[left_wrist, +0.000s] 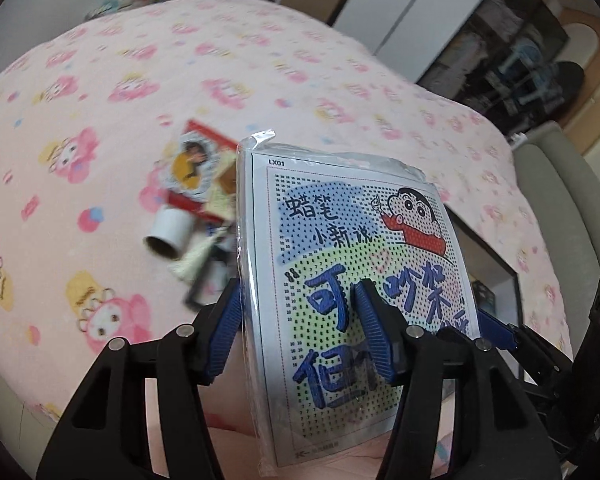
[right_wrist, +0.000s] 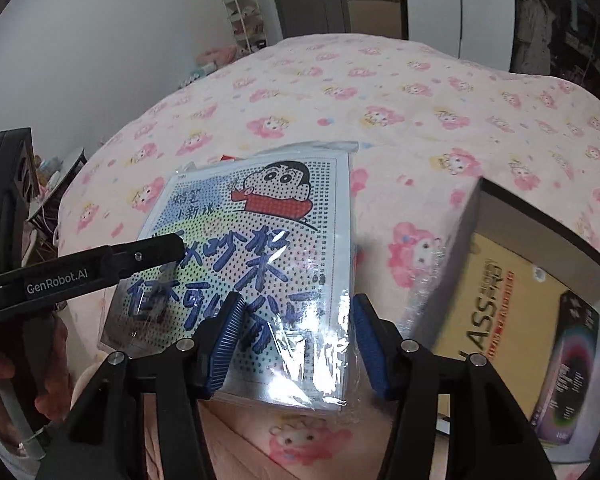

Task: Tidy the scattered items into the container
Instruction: 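Carry the crayon pack with the right tool into the black box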

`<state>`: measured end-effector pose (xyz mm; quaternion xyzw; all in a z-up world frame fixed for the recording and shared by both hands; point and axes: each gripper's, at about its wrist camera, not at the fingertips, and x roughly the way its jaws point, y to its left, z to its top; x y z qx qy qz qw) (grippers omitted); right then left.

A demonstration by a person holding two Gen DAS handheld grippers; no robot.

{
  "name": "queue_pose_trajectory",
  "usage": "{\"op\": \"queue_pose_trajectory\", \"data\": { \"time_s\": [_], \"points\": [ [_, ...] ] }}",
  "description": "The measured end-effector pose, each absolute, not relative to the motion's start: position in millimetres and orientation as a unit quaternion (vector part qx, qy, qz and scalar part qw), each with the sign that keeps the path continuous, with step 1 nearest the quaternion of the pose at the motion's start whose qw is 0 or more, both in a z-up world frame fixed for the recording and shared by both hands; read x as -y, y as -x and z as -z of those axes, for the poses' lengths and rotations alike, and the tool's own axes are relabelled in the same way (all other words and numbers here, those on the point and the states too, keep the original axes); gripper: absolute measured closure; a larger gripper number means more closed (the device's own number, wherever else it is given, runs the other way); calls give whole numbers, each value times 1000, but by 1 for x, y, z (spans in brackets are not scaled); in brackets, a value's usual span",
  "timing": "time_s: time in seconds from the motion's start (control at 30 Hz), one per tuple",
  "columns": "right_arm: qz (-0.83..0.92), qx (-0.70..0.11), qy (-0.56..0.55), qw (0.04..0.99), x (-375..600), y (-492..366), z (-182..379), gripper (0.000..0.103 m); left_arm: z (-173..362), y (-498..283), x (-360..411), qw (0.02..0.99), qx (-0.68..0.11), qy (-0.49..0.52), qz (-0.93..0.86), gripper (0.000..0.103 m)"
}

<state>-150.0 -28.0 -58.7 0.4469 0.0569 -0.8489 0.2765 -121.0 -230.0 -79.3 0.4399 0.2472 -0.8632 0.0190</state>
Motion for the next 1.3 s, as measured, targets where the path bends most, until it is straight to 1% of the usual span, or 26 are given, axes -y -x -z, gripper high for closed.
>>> {"op": "queue_pose_trajectory", "data": {
  "time_s": [0.17,0.53,0.67,0.77,0.9,1.0,1.3],
  "points": [
    [856,-56,-438,268,-11,150,50,52,78,127,191,0,-248,-449,858,46],
    [878,-23,-425,218,-124,161,45,52,68,166,77,-64,-200,-460,863,46],
    [882,-26,-429,196,-159,167,52,52,77,193,43,-98,-173,-477,856,46],
    [874,2,-450,183,-181,178,66,52,89,210,19,-106,-151,-495,849,46],
    [866,23,-474,154,-200,194,85,52,111,226,3,-114,-149,-523,831,46],
    [853,48,-497,149,-211,204,99,52,123,235,-6,-116,-146,-539,821,46],
    [834,57,-531,141,-216,210,120,52,129,241,-25,-98,-87,-554,822,44]
  ]
}}
